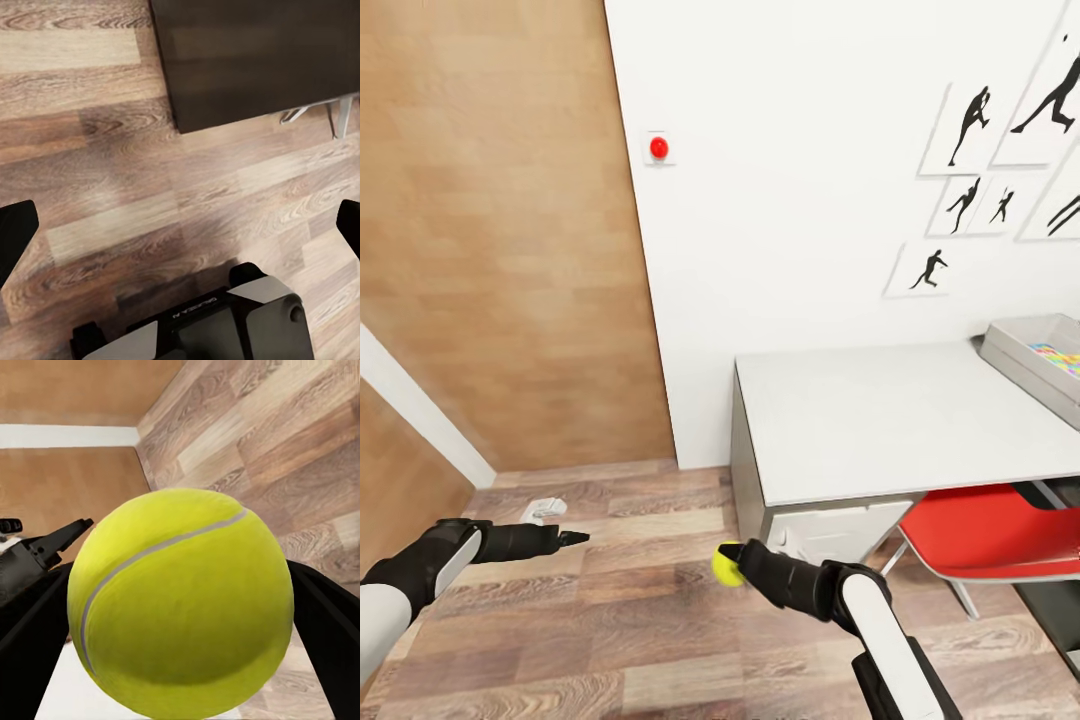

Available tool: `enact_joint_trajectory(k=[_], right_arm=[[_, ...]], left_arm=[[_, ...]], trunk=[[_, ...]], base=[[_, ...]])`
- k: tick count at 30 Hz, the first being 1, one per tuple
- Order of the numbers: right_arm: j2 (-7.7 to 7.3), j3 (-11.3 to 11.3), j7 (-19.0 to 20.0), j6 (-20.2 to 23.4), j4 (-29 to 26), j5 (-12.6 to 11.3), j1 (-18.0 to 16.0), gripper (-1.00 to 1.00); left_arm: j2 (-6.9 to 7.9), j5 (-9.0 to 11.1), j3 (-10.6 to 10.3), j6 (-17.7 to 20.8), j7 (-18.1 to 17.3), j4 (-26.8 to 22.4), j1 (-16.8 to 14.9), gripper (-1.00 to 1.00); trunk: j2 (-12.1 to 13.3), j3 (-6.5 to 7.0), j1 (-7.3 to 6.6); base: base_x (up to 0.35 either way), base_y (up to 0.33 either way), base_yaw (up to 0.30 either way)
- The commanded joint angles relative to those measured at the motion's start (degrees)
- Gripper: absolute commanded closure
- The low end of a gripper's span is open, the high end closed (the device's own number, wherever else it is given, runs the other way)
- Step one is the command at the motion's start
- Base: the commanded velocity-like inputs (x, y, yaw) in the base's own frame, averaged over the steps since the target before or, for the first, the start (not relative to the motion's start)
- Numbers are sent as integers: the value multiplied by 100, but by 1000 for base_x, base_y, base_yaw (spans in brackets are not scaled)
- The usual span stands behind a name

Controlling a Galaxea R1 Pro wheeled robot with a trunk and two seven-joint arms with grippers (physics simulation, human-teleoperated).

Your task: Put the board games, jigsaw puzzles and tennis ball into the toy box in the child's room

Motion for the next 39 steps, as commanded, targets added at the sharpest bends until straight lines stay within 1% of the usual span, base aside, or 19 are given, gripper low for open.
enact_joint_trajectory(k=[1,3,6,18,26,39], right_arm=[[-6,2,-59,-91,-7,-61,-5,100],[-8,10,-57,-221,5,-50,-4,100],[-11,14,-57,-288,69,-43,-5,100],[-7,12,-49,-314,184,-42,-3,100],[0,14,-49,-320,203,-35,-4,100],[6,16,-49,-321,200,-35,-5,100]], left_arm=[[8,53,-28,43,-1,-4,-5,-100],[14,53,-18,45,-10,-3,-5,-100],[22,53,-9,44,-16,-3,-5,-100],[16,53,-13,44,8,-4,-5,-100],[16,53,2,47,7,-2,-5,-100],[18,53,3,49,9,1,-5,-100]], trunk=[[-11,-11,2],[-11,-11,2],[-11,-7,2],[-11,93,2],[-11,167,2],[-11,289,2]], base=[[-165,0,0],[-219,0,0],[-259,0,0],[-246,0,-8],[-9,0,0],[114,0,0]])
